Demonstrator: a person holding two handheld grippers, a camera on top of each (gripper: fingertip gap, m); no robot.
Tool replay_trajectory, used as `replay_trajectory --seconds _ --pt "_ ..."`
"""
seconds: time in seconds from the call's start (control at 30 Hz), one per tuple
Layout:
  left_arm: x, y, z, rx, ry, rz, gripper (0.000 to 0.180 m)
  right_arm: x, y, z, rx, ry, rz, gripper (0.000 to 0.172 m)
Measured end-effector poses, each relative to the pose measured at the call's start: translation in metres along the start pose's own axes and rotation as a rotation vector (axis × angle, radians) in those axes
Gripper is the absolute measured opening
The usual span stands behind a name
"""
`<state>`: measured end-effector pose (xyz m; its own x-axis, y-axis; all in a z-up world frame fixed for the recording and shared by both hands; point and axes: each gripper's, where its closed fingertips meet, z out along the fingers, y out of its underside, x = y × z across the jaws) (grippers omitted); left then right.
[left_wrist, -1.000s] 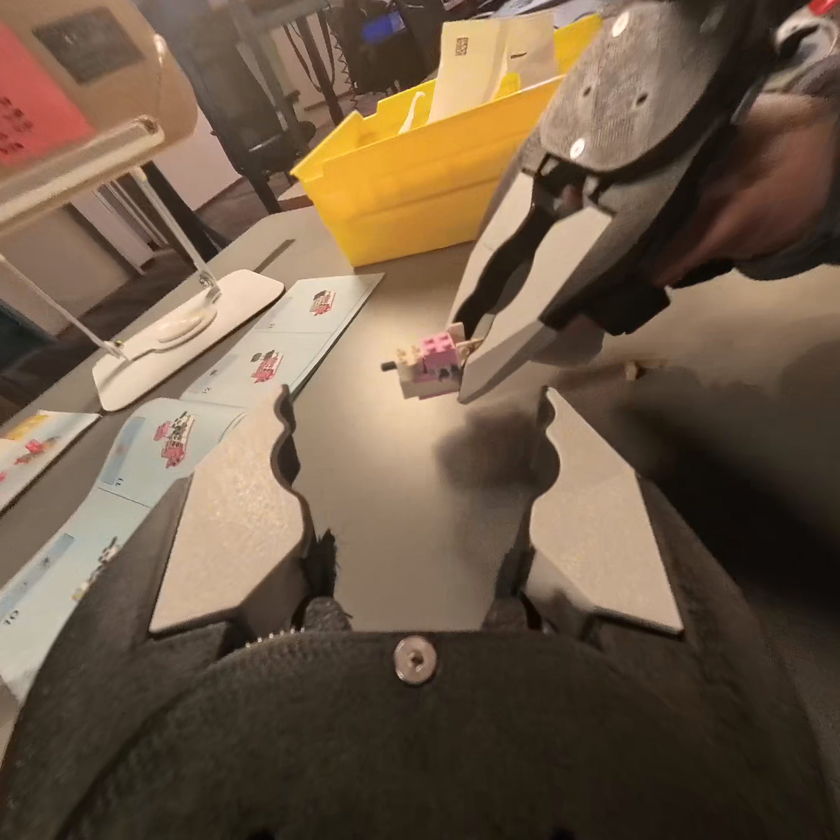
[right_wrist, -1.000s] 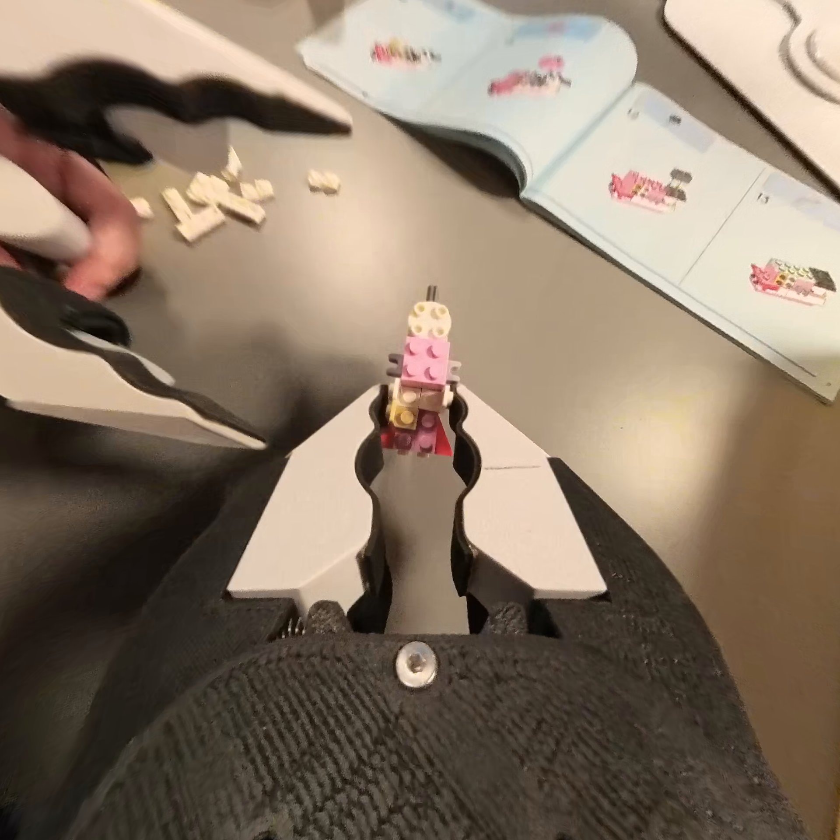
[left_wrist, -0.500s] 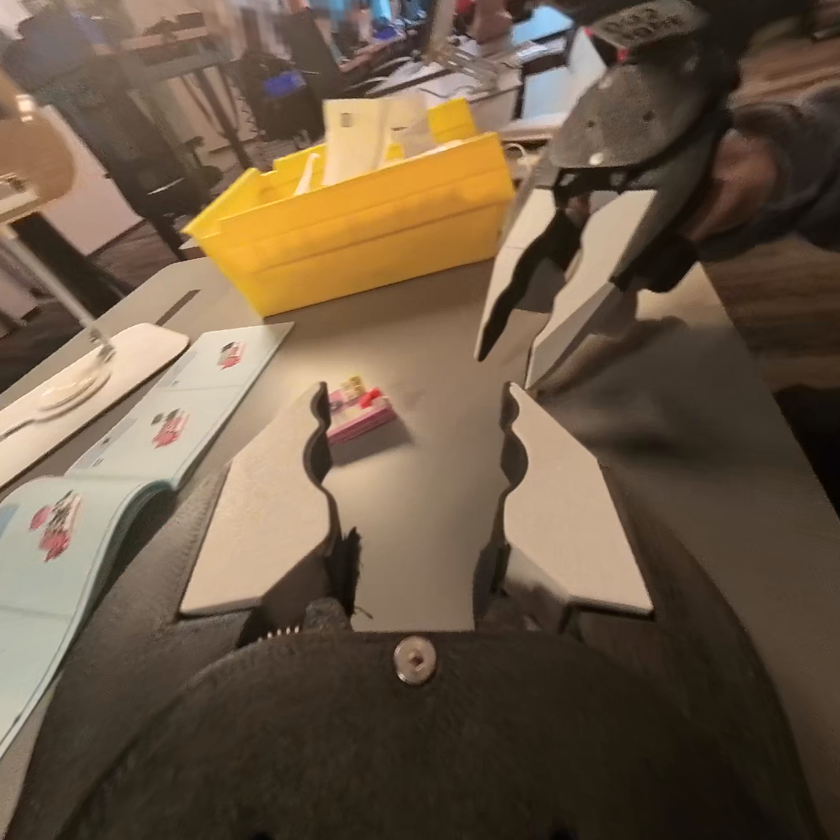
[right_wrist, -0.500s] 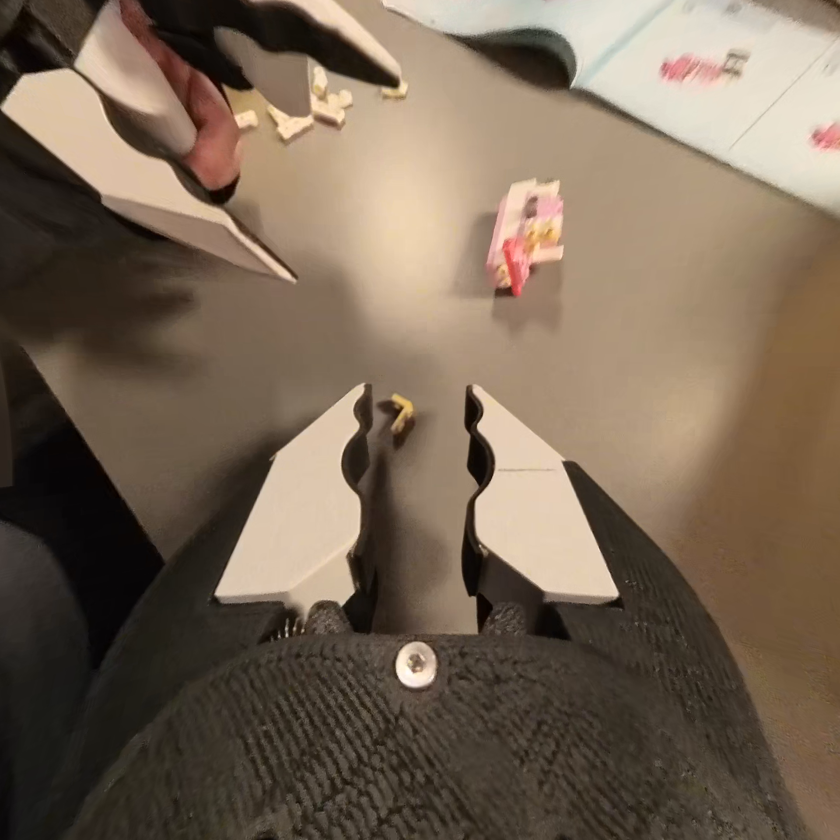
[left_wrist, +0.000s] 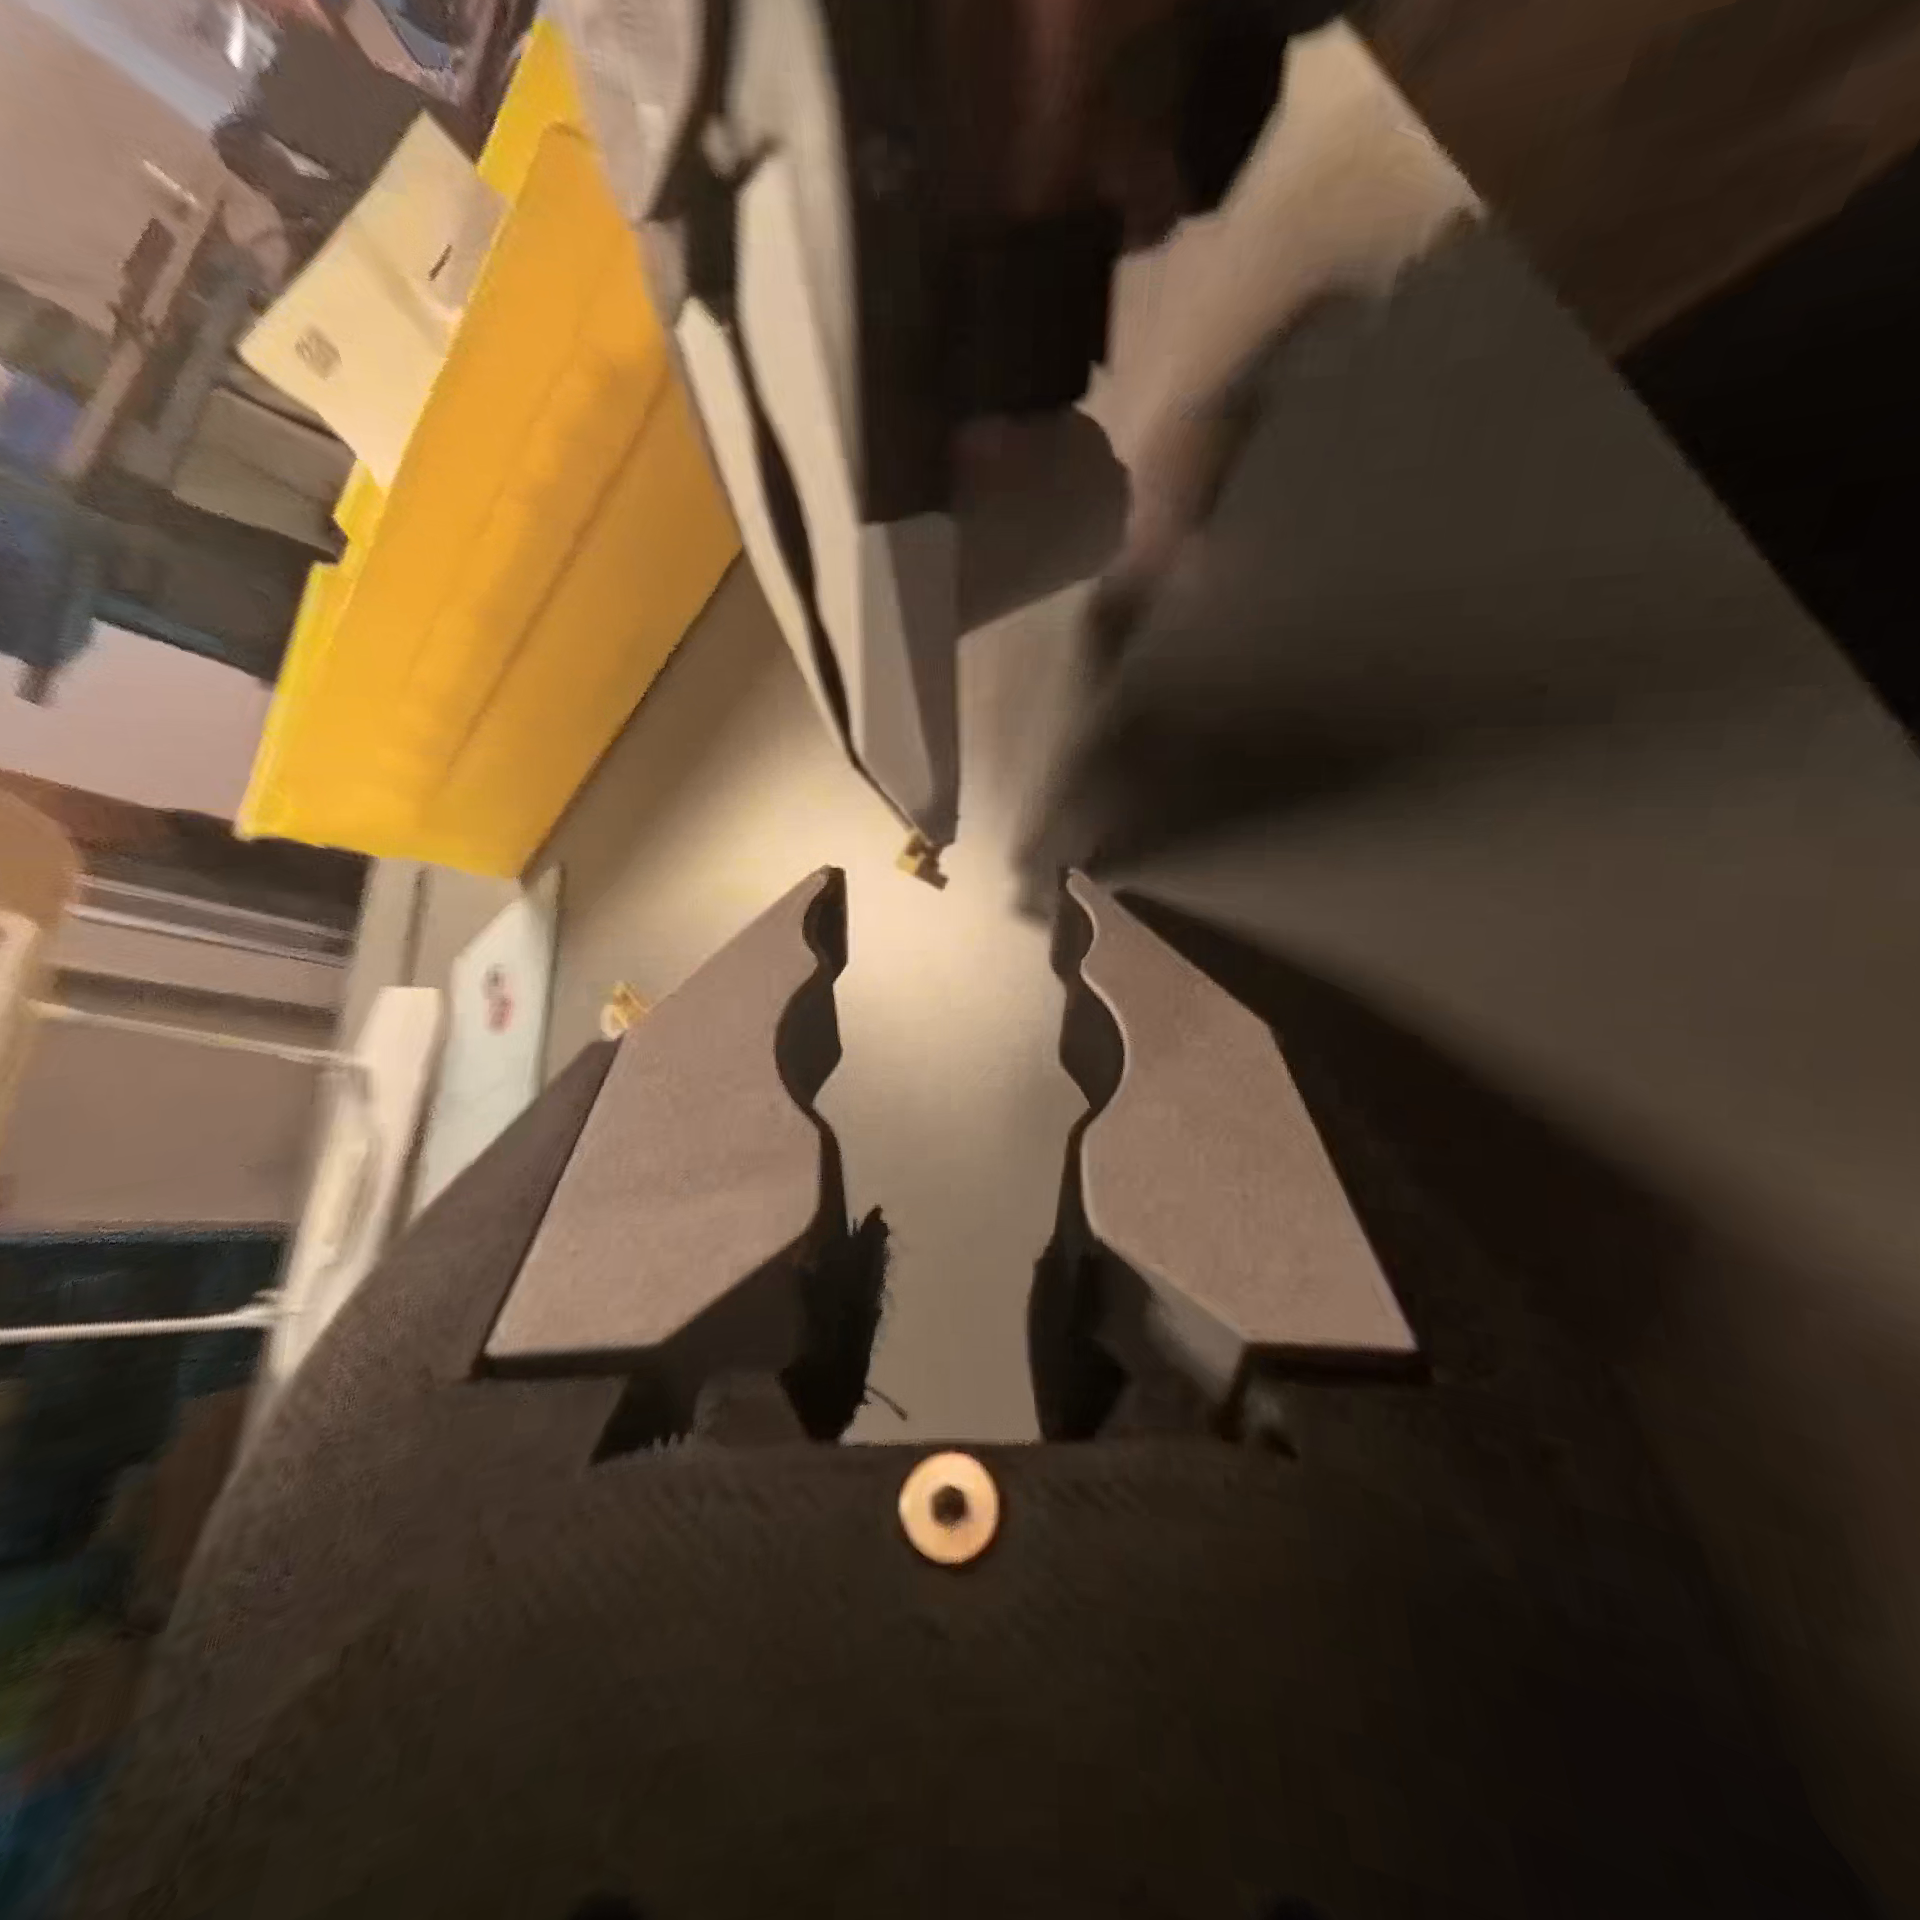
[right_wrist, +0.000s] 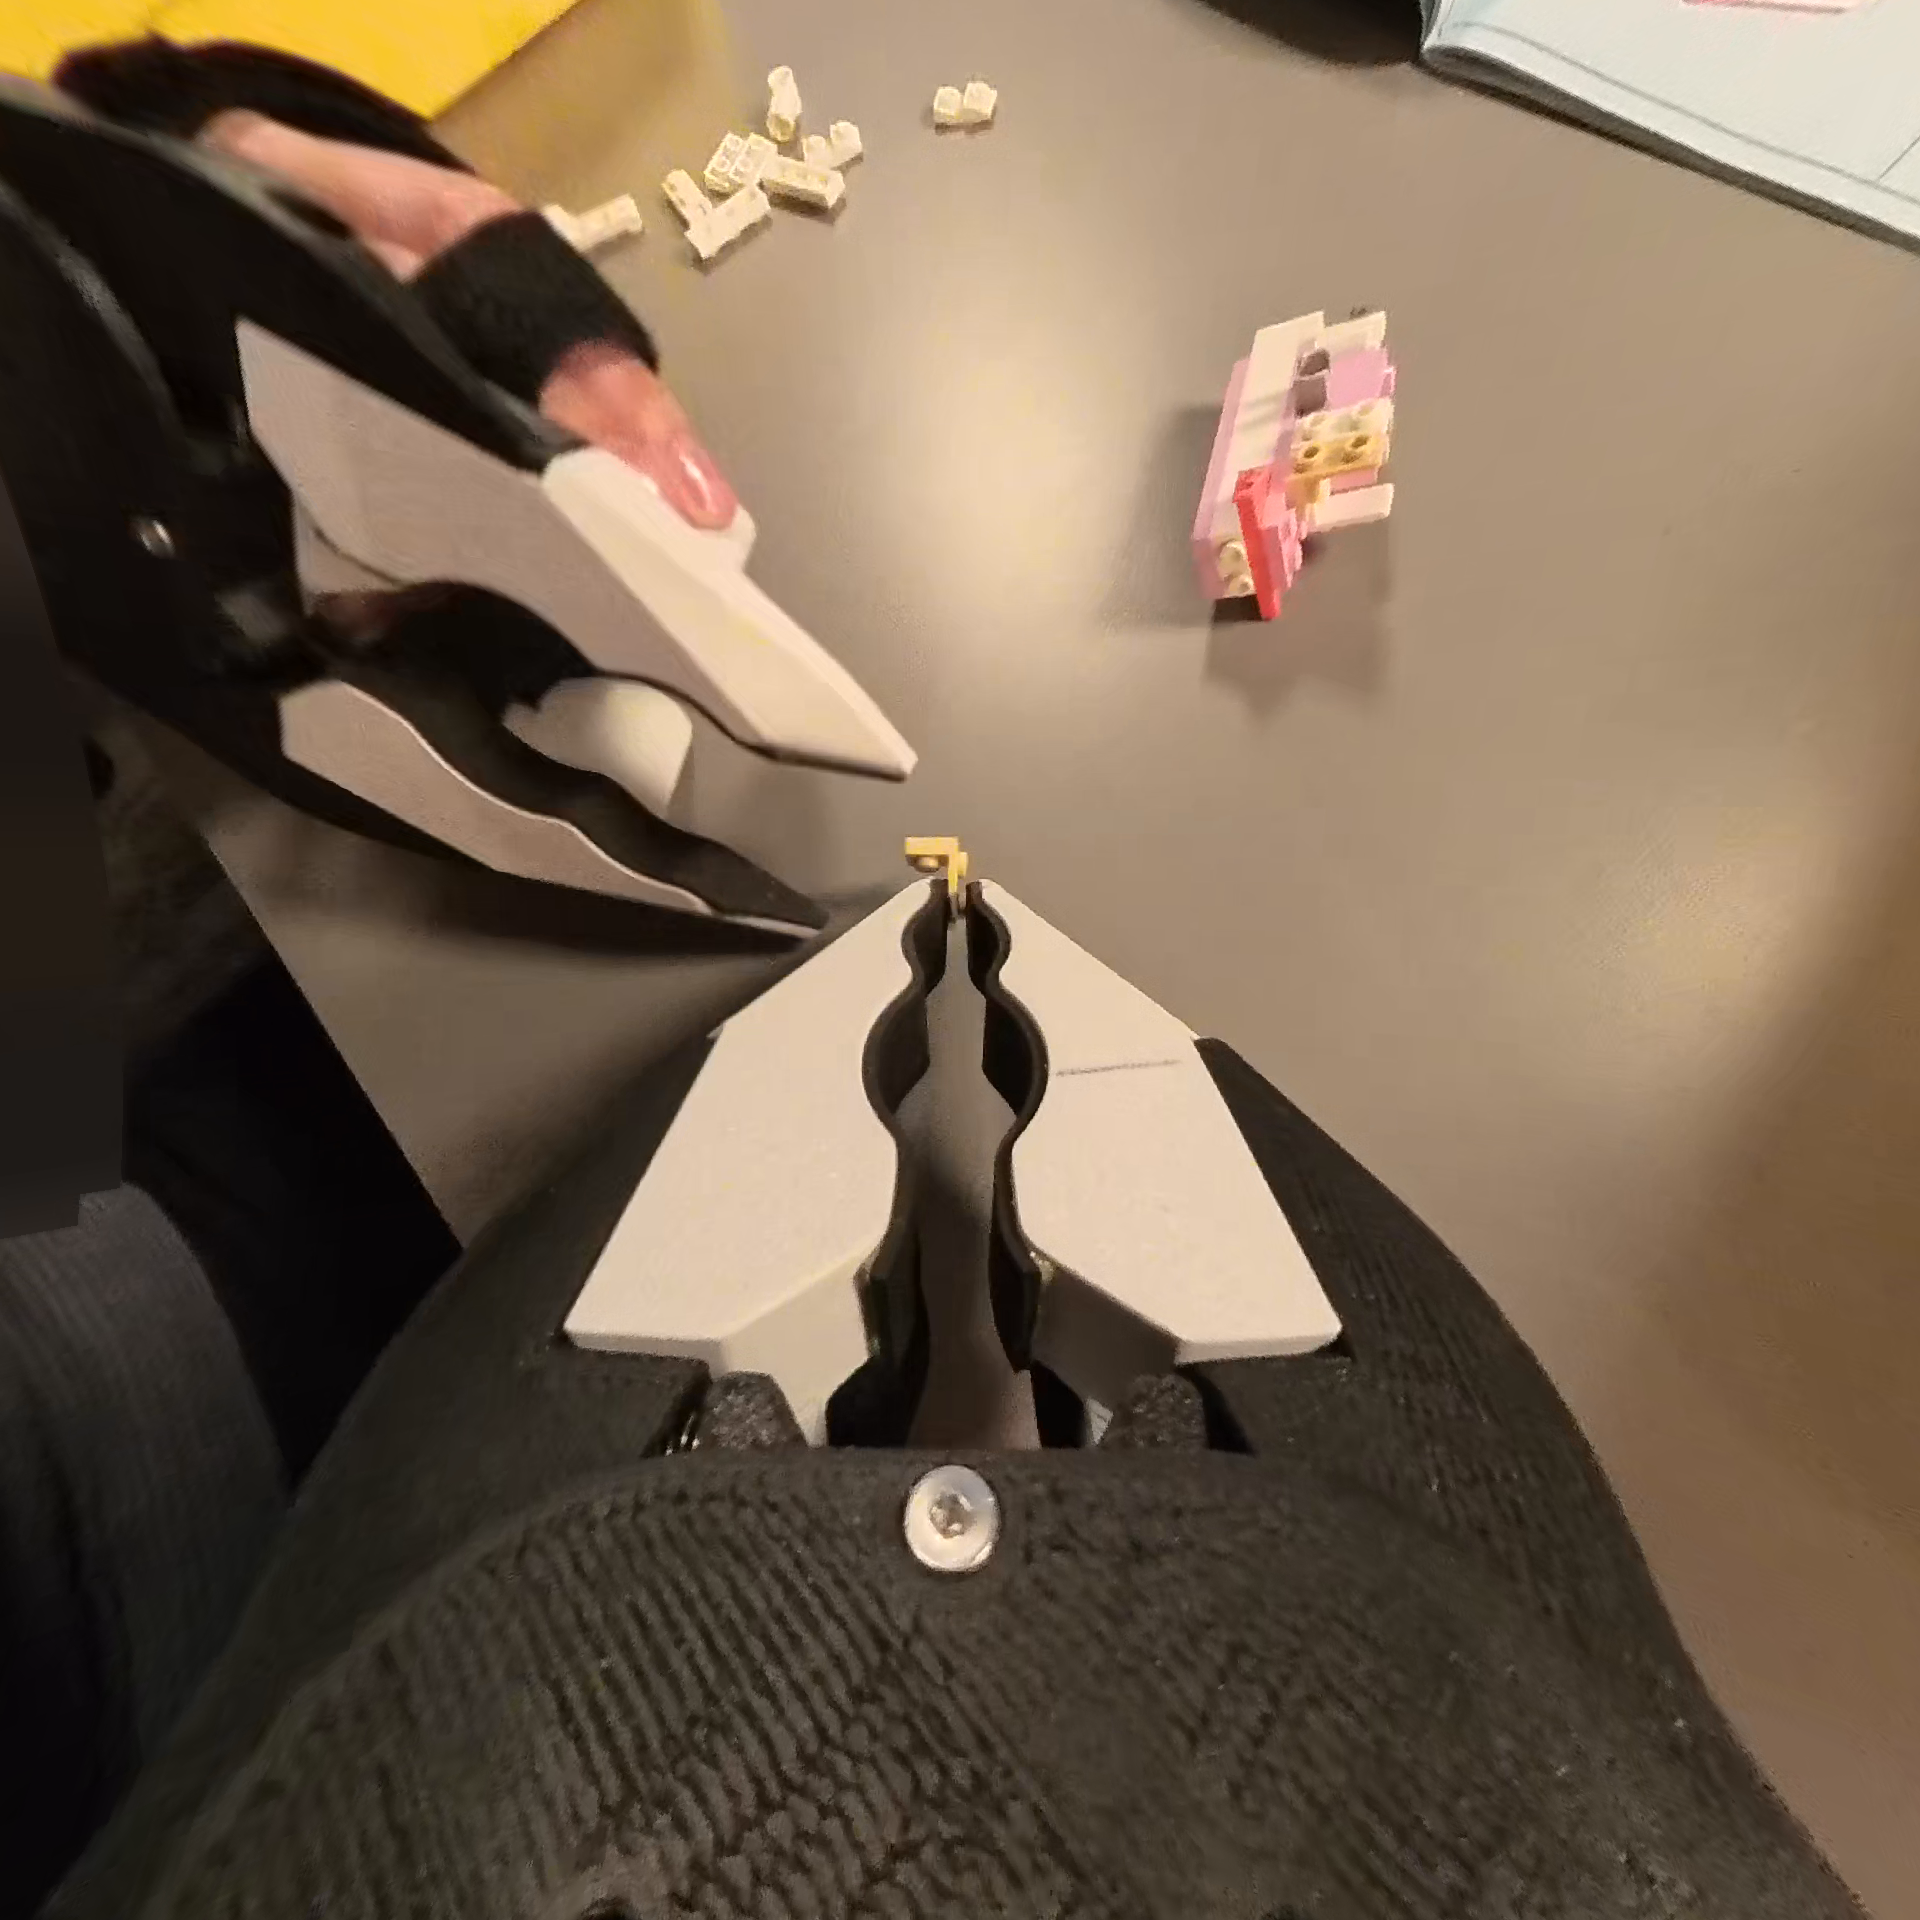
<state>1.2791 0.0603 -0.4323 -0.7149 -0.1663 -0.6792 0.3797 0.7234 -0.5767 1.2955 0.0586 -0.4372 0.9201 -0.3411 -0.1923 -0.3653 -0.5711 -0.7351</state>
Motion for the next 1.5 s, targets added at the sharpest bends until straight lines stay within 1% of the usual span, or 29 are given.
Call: replay_trajectory --seconds 0.13,0.2,0.27,0.3,0.33,0.4,0.47,0.5,0.53,0.57,0.63,0.7,0.77,0.9,0.93,1.0,1.07,1.13,1.2,1.27,1.5 --pt "-0.002 0.004 0.006 -0.079 -0.106 0.212 0.029 -0.013 -0.008 -0.002 0.009 -0.103 0.021 0.001" --pt "-0.004 0.004 0.007 -0.099 -0.156 0.305 0.025 -0.014 -0.008 -0.003 -0.007 -0.118 0.015 0.001" --pt "-0.009 0.002 0.005 -0.108 -0.207 0.353 0.007 -0.016 -0.008 -0.003 -0.015 -0.139 0.018 0.002" --pt "-0.01 0.002 0.005 -0.114 -0.204 0.354 0.007 -0.016 -0.009 -0.004 -0.009 -0.146 0.023 0.001" --pt "-0.011 0.002 0.004 -0.119 -0.195 0.328 0.007 -0.016 -0.01 -0.004 0.001 -0.152 0.024 0.001" --pt "-0.014 0.001 0.004 -0.108 -0.165 0.203 0.006 -0.012 -0.019 -0.007 0.064 -0.136 0.009 0.004" --pt "-0.021 -0.003 0.001 -0.044 -0.123 -0.003 0.007 -0.001 -0.031 -0.012 0.157 -0.06 -0.065 0.032" --pt "-0.022 -0.004 -0.001 -0.005 -0.077 -0.13 0.007 0.001 -0.039 -0.017 0.224 -0.034 -0.139 0.033" --pt "-0.024 -0.006 -0.002 0.034 -0.033 -0.245 0.007 -0.003 -0.046 -0.021 0.297 -0.027 -0.228 0.031" --pt "-0.025 -0.005 -0.004 0.061 0.005 -0.335 0.007 -0.011 -0.048 -0.024 0.333 -0.043 -0.312 0.024" --pt "-0.029 -0.006 -0.008 0.114 0.046 -0.442 0.007 -0.021 -0.044 -0.025 0.326 -0.07 -0.42 0.02" --pt "-0.029 -0.009 -0.011 0.158 0.093 -0.513 0.007 -0.027 -0.041 -0.023 0.302 -0.114 -0.453 0.016" --pt "-0.029 -0.011 -0.012 0.187 0.116 -0.537 0.007 -0.025 -0.043 -0.023 0.308 -0.127 -0.449 0.011" --pt "-0.037 -0.01 -0.015 0.198 0.058 -0.532 0.007 -0.021 -0.048 -0.024 0.301 -0.156 -0.374 0.006" --pt "-0.038 -0.011 -0.015 0.201 0.053 -0.527 0.007 -0.022 -0.049 -0.025 0.31 -0.149 -0.387 0.005" --pt "-0.037 -0.013 -0.015 0.206 0.064 -0.53 0.007 -0.023 -0.05 -0.025 0.314 -0.126 -0.441 0.005" --pt "-0.036 -0.014 -0.017 0.229 0.09 -0.549 0.007 -0.027 -0.05 -0.026 0.315 -0.145 -0.479 0.008" --pt "-0.034 -0.019 -0.021 0.278 0.137 -0.578 0.007 -0.032 -0.051 -0.029 0.326 -0.189 -0.497 0.008" --pt "-0.034 -0.024 -0.025 0.326 0.173 -0.614 0.007 -0.034 -0.051 -0.032 0.322 -0.223 -0.498 0.005" --pt "-0.035 -0.028 -0.029 0.358 0.191 -0.625 0.007 -0.035 -0.052 -0.031 0.319 -0.233 -0.498 0.005" --pt "-0.037 -0.032 -0.034 0.386 0.193 -0.622 0.007 -0.04 -0.057 -0.034 0.357 -0.299 -0.463 0.005"
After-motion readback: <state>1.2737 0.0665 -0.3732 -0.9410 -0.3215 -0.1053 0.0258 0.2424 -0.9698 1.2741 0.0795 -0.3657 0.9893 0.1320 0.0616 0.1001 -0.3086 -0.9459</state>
